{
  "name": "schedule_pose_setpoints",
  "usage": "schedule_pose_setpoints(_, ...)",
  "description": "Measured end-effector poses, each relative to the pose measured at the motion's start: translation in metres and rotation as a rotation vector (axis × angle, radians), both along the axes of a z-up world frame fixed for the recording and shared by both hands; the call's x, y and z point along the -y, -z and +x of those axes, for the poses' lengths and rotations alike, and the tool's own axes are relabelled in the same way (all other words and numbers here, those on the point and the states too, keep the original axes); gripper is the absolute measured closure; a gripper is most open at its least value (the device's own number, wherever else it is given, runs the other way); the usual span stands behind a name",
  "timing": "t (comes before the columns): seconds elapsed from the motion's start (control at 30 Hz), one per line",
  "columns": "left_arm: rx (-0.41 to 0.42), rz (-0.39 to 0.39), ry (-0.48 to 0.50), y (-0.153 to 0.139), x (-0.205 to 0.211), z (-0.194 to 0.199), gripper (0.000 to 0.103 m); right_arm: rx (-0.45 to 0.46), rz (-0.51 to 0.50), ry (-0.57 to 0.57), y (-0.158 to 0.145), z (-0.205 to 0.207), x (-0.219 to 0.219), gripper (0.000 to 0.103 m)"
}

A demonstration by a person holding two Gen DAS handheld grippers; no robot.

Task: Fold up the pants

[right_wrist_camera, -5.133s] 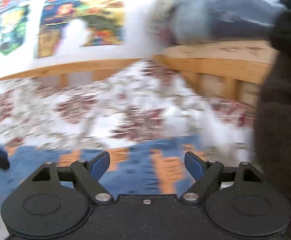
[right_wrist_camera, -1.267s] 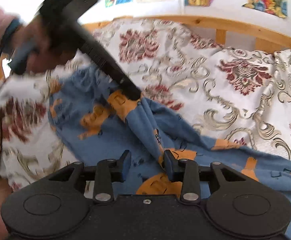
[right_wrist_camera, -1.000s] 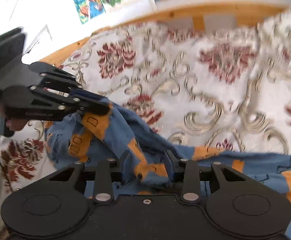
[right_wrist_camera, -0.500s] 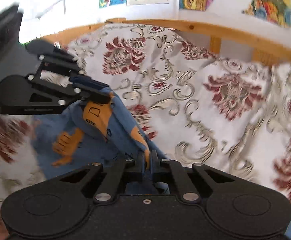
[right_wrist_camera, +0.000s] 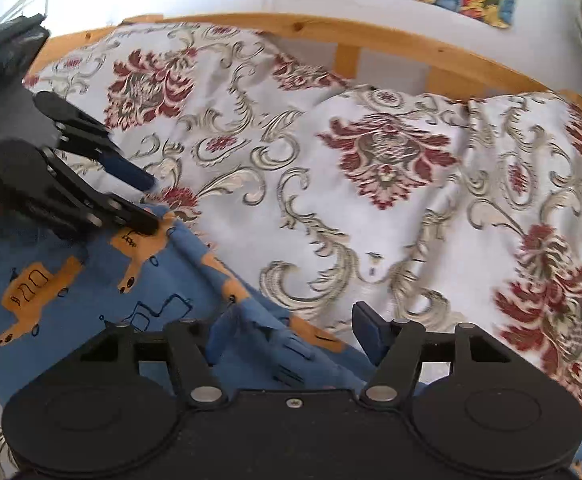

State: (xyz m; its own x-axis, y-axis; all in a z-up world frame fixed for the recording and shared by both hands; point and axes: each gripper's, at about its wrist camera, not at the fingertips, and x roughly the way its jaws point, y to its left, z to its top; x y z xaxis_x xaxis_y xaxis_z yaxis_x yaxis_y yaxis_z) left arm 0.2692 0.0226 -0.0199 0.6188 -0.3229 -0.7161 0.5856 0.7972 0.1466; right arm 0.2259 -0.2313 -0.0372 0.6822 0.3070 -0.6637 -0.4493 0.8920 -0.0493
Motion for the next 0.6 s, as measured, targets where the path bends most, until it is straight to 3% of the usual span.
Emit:
schedule_pose_setpoints(0.13, -0.044, 0.011, -0.006, -0.030, -0.042, -0.008, 0.033, -0.049, 0.073, -0.036, -0.006, 0.006, 0.008, 0.032)
schedule_pose_setpoints(0.27, -0.176, 0.086, -0.054, -0.032, -0.083, -0.001, 0.033, -0.107, 0.149, -0.198, -0.012, 0.027, -0.014, 0.028)
schedule_pose_setpoints(0.43, -0.346, 0.019, -0.145, -0.017, -0.118, 0.013, 0.036, -0.239, 0.195, -0.373, -0.008, 0.079, -0.061, 0.028)
schedule_pose_setpoints(0.5, -0.351, 0.025, -0.146, -0.011, -0.122, 0.011, 0.037, -0.331, 0.243, -0.379, 0.001, 0.103, -0.071, 0.028)
schedule_pose_setpoints(0.6, -0.334, 0.068, -0.130, -0.006, -0.117, 0.005, 0.042, -0.438, 0.281, -0.374, 0.017, 0.126, -0.083, 0.037)
